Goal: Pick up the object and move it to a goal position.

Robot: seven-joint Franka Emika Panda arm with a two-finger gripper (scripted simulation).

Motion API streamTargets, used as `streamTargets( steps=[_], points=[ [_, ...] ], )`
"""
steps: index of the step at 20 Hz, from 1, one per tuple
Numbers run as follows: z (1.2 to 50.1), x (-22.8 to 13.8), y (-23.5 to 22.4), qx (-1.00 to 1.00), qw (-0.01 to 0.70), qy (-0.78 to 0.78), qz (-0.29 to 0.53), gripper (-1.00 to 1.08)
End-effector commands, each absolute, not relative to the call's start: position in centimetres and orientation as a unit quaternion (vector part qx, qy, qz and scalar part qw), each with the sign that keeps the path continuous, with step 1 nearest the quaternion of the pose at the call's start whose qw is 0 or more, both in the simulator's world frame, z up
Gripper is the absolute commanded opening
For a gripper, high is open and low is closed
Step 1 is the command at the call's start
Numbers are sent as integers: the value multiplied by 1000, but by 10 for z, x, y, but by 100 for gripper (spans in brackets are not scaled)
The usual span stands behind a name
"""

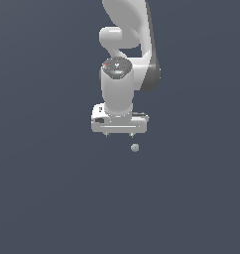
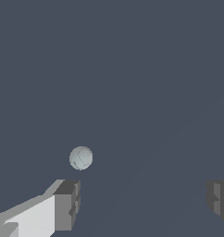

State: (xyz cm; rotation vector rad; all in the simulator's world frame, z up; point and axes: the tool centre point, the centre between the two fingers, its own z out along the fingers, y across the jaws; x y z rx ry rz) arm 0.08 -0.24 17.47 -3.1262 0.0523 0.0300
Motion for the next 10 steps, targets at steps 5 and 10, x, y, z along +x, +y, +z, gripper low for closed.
streamTargets(
  steps=[5, 10],
  points=[
    [174, 2, -8, -1000, 3, 16, 8, 100],
    [172, 5, -24, -1000, -10, 13, 5, 100]
  ],
)
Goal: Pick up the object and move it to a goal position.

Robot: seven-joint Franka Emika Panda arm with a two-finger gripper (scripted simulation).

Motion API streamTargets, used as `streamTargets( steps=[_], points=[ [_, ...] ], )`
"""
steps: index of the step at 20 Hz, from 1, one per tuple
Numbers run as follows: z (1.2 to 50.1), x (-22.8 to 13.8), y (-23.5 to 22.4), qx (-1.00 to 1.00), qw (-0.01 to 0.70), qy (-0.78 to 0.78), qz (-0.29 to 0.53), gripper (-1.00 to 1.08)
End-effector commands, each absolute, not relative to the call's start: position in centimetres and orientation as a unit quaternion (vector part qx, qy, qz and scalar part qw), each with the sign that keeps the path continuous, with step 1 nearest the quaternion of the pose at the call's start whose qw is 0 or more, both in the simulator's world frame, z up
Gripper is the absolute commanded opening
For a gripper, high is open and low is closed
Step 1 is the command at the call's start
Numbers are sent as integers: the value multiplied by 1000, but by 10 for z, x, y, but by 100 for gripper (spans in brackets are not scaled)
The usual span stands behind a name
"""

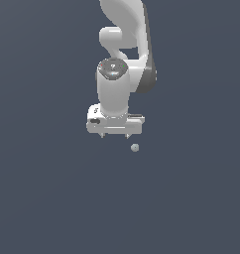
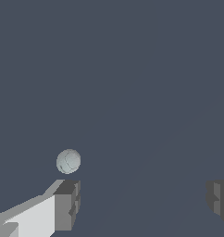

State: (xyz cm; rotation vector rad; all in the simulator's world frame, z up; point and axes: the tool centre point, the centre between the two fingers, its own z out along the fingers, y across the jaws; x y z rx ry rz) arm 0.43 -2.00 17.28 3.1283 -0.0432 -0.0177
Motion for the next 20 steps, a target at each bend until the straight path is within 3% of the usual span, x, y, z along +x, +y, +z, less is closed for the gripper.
streamTargets(
  steps=[1, 20],
  points=[
    [172, 5, -25, 1000, 11, -12, -5, 100],
    [146, 1, -1, 997, 11, 75, -5, 100]
  ],
)
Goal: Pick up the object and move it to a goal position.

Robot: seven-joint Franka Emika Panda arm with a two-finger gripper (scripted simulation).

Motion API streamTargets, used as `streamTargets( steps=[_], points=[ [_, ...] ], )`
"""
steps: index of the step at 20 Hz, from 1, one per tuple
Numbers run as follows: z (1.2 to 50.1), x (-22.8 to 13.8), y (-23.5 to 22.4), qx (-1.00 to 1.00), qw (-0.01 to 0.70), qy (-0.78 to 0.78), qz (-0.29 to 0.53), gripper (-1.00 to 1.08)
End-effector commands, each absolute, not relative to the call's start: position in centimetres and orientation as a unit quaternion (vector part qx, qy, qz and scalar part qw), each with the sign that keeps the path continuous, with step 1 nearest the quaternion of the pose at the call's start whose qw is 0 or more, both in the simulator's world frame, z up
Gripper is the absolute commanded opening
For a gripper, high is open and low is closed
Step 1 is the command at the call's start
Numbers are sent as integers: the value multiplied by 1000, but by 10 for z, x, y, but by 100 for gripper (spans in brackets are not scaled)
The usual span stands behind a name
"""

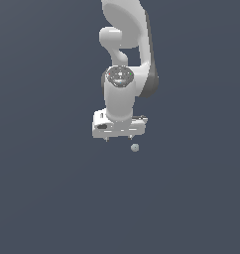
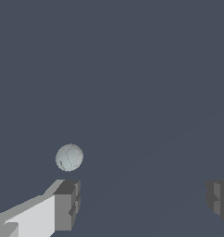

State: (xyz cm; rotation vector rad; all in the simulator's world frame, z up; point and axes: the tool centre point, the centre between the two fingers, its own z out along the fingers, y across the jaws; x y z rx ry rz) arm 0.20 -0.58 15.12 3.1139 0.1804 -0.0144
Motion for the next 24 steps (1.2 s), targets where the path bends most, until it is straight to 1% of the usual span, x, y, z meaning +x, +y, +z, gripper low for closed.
streamTargets(
  steps=[1, 13, 24],
  points=[
    [142, 0, 3, 996, 11, 89, -5, 100],
    [89, -17, 57, 961, 5, 275, -2, 100],
    [71, -26, 78, 940, 0, 342, 0, 100]
  ],
)
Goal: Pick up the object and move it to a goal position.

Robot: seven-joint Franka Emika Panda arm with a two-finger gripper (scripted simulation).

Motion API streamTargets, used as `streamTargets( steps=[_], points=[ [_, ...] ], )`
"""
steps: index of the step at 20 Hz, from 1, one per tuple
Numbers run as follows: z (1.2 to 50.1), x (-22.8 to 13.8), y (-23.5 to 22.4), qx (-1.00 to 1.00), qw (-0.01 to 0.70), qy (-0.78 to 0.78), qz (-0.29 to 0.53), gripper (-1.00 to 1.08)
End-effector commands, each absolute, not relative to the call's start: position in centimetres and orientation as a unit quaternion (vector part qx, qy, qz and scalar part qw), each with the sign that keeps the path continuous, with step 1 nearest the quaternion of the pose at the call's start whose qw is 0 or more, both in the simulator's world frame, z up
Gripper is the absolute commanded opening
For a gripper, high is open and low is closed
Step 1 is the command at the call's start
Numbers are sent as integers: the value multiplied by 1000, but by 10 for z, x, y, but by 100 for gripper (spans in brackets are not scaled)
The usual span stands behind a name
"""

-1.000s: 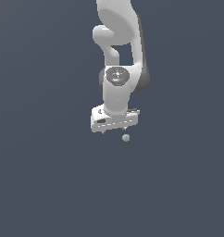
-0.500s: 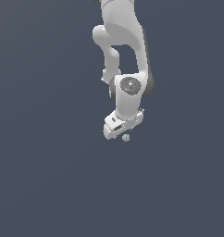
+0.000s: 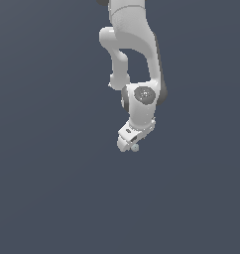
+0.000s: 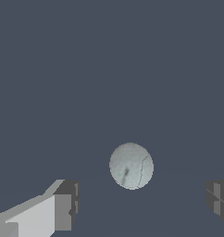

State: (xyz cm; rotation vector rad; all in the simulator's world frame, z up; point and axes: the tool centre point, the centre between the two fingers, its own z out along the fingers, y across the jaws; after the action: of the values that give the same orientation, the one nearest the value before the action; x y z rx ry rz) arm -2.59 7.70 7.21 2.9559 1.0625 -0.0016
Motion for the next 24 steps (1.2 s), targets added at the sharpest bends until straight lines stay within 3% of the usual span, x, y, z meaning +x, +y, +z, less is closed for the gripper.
streamTargets(
  steps=[1, 20, 21, 24],
  points=[
    [71, -26, 78, 939, 0, 343, 0, 100],
    [21, -27, 78, 939, 0, 343, 0, 100],
    [21, -27, 78, 939, 0, 343, 0, -100],
    [21, -27, 78, 939, 0, 343, 0, -100]
  ],
)
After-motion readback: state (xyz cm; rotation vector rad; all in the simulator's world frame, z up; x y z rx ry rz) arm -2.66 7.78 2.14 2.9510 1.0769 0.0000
